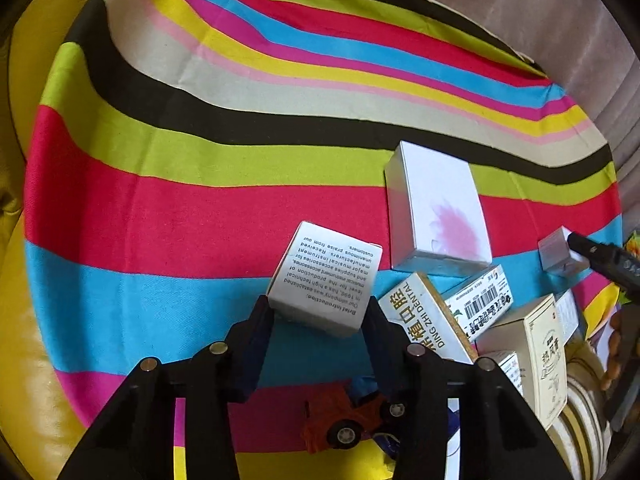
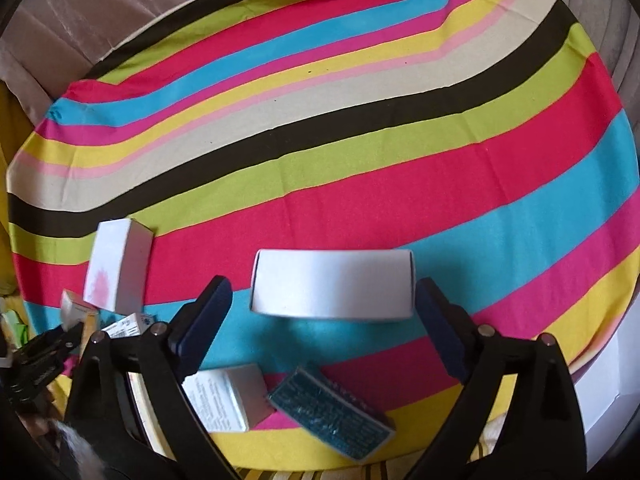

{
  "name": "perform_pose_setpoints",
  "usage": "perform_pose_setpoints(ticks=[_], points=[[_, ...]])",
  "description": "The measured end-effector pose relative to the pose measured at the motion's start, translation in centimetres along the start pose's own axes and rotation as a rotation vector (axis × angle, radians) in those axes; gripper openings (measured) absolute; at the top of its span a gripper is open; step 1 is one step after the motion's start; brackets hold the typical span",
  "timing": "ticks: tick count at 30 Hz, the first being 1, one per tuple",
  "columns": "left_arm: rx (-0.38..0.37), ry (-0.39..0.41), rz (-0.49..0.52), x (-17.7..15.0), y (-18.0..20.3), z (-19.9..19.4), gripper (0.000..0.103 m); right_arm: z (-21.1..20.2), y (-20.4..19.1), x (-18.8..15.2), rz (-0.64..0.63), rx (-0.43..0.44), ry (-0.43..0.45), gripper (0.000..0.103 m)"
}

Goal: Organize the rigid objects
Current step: 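Close left tool on the white cube box while right tool grasps the white rectangular box, lift, then carry both boxes into the storage box and open both tools to release them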

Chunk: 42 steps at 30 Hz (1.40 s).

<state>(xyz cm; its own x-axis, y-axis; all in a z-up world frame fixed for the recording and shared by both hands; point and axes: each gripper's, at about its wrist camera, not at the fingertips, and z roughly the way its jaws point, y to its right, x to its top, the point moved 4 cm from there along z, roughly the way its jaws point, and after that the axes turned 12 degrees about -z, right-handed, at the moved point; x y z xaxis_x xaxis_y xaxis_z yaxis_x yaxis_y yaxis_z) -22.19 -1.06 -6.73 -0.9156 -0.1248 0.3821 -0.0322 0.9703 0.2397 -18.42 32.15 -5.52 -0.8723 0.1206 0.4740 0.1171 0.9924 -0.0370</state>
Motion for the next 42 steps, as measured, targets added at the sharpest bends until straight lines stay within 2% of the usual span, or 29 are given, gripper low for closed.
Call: perform_pose_setpoints(ticks=[6, 10, 12, 20, 23, 30, 42], points=[[-0.024, 0.022, -0.047, -0.7, -0.4, -1.1, 0.046, 0.8, -0.2, -0.1, -0.014, -0.022, -0.005, 0.094], [-0.048, 0.046, -0.065, -1.1, -0.4, -2.3, 0.046, 1.9, 0.0, -0.4, -0.022, -0.013, -0.039, 0.094], [-0.054, 0.057, -0.072, -1.1, 0.1, -2.5, 0.046, 1.8, 0.2, -0.4, -0.030, -0.029, -0.034, 0.089], [-0.070, 0.086, -0.090, -2.3, 0.8, -4.0, 0.046, -0.6, -0.3, -0.9, -0.081, -0.038, 0.034, 0.088], [-0.080, 0.096, -0.090, -1.6, 1.6, -3.8, 0.046, -2.0, -0.4, -1.5, -0.096, -0.046, 0.058, 0.088], [-0.118, 0.100, -0.066, -3.5, 4.3, -5.2, 0.046, -4.9, -1.1, -2.6, -0.122, -0.046, 0.101, 0.088], [-0.174, 0.095, 0.024, -6.8, 10.1, -6.9, 0.046, -8.4, 1.7, -5.8, -0.093, -0.055, 0.135, 0.088]])
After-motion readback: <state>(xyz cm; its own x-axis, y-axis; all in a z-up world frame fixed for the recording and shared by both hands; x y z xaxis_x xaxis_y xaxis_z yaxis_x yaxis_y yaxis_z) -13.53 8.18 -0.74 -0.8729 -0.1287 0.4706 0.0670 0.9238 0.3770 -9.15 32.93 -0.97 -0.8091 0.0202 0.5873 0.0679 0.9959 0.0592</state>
